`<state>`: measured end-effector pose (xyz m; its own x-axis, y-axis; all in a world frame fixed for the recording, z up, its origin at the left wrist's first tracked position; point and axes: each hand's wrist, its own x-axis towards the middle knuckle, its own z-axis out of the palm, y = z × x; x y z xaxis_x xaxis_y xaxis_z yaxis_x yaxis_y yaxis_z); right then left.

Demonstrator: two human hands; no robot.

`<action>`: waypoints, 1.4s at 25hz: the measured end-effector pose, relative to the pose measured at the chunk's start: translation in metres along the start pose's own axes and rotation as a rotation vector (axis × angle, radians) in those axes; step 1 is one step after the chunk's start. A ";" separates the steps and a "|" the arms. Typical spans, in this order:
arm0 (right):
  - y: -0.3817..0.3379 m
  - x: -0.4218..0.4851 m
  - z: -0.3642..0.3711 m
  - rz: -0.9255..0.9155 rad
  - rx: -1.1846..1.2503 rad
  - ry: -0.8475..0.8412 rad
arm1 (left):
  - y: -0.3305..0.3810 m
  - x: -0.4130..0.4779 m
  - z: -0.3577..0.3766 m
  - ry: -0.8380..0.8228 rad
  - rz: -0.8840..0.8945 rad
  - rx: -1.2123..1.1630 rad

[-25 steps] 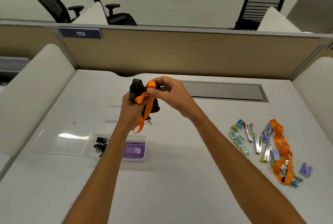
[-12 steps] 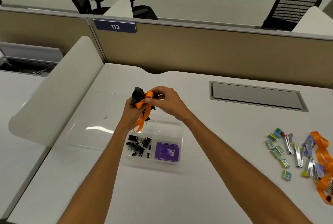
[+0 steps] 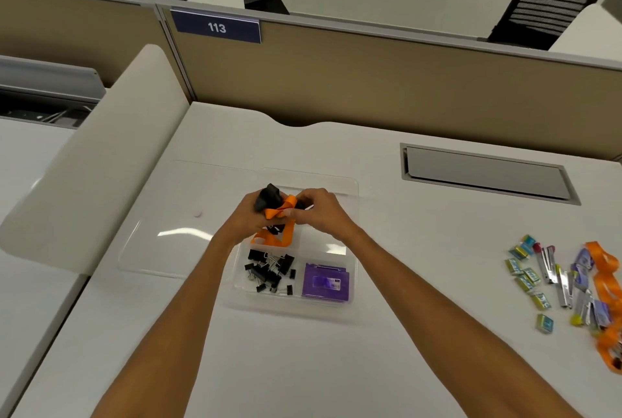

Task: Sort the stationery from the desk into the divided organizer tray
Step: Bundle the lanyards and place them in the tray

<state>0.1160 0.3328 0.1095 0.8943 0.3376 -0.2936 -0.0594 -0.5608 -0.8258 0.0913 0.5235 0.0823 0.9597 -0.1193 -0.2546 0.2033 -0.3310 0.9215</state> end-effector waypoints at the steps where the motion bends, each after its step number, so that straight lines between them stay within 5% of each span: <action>1: 0.003 0.002 0.003 0.028 -0.005 -0.006 | 0.000 0.001 -0.006 -0.042 0.023 0.106; 5: 0.010 0.004 0.010 0.098 -0.033 -0.048 | 0.002 -0.002 -0.027 -0.147 0.041 0.439; 14: 0.004 0.010 0.005 0.005 -0.239 0.059 | 0.006 -0.008 -0.027 -0.051 -0.055 0.641; 20: 0.014 0.008 0.035 -0.102 -0.419 -0.143 | -0.009 -0.002 0.017 -0.138 -0.078 1.021; 27: 0.010 0.017 0.062 -0.020 -0.714 -0.247 | -0.011 -0.004 0.010 -0.147 -0.067 0.913; 31: -0.002 0.021 0.061 -0.096 -0.808 -0.270 | 0.008 -0.003 -0.017 0.027 -0.054 0.724; 35: -0.002 0.024 0.048 -0.144 -0.645 -0.093 | 0.011 -0.005 0.001 -0.118 -0.048 0.940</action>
<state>0.1159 0.3783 0.0812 0.8300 0.4904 -0.2658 0.3607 -0.8353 -0.4148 0.0885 0.5197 0.0938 0.9181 -0.1632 -0.3612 -0.0473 -0.9499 0.3089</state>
